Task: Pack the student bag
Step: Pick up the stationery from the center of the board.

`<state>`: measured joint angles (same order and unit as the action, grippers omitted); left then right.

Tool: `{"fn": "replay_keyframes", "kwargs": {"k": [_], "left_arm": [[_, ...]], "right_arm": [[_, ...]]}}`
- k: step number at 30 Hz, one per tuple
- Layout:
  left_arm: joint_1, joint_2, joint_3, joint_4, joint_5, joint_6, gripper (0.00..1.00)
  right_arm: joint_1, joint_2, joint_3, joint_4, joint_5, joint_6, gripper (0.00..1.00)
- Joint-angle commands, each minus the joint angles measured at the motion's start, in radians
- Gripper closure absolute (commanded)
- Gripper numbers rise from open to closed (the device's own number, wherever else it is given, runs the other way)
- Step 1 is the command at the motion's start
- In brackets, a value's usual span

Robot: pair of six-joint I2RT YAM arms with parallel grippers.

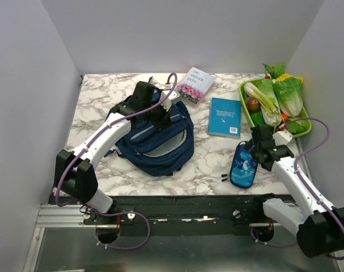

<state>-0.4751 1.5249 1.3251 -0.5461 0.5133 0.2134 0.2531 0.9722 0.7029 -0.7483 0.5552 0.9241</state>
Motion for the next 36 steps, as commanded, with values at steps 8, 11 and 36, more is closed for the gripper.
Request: {"fn": "replay_keyframes", "kwargs": {"k": [8,11,36], "left_arm": [[0.006,-0.035,-0.006,0.018,0.056,0.023,1.0],[0.006,-0.035,-0.004,0.021,0.06,0.018,1.0],[0.006,-0.022,-0.009,0.0,0.083,0.017,1.0]], "right_arm": [[-0.146,0.033,-0.146,0.113,-0.182,-0.01,0.0],[-0.146,0.063,-0.178,0.185,-0.29,0.005,0.0],[0.153,-0.07,-0.365,0.354,-0.492,0.21,0.0]]}}
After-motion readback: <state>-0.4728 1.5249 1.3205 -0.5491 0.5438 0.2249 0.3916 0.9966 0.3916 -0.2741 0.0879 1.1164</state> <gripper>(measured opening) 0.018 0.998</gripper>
